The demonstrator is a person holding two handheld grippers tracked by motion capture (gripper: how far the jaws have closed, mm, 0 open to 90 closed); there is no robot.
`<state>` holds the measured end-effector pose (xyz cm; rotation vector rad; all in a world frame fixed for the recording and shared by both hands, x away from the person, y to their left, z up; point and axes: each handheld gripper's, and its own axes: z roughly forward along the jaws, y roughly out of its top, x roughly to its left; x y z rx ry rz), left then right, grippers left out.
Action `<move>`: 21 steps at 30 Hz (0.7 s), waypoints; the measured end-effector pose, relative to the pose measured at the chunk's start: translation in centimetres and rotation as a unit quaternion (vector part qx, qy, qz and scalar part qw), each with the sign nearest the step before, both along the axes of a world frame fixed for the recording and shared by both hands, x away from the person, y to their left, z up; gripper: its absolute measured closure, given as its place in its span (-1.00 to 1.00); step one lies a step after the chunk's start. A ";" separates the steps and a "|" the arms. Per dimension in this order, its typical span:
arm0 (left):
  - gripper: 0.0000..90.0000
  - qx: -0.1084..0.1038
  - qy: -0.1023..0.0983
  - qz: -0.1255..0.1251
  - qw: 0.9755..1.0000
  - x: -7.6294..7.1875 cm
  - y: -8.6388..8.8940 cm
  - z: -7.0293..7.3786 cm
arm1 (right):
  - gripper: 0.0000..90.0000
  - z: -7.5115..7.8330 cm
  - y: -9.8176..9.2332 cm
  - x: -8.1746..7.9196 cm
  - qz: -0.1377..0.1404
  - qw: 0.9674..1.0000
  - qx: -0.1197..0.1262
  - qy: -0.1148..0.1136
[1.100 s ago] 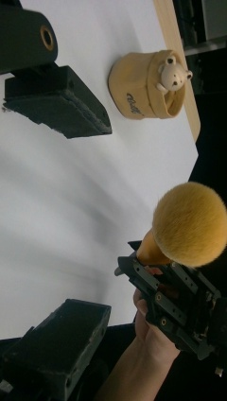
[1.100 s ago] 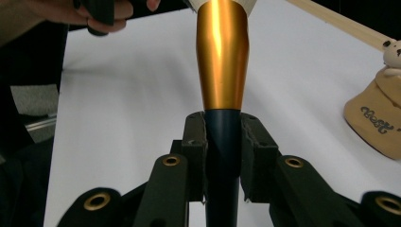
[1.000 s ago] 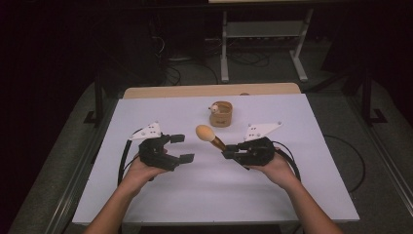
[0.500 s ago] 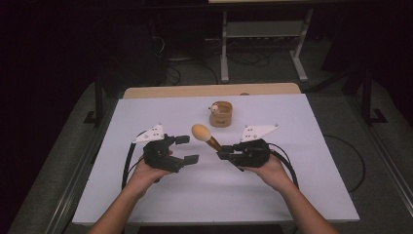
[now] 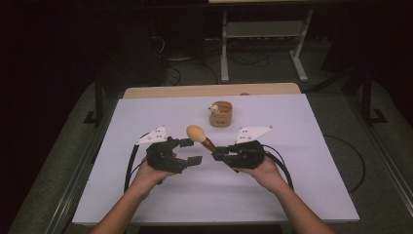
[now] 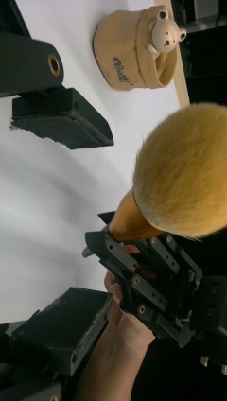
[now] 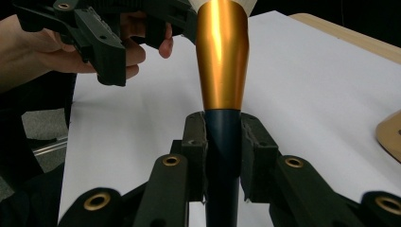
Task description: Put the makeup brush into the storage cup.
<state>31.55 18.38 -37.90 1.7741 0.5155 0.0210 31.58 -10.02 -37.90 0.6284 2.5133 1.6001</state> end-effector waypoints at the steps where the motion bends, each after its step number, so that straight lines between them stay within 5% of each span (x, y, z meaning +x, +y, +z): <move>1: -0.51 -0.001 0.001 -0.001 1.000 0.0 0.0 0.0 | 0.64 0.0 0.1 0.0 0.001 1.000 0.000 0.000; 21: -0.17 -0.009 0.027 0.003 1.000 0.4 -0.4 -0.4 | 0.64 -0.3 1.4 0.0 0.010 1.000 0.010 0.001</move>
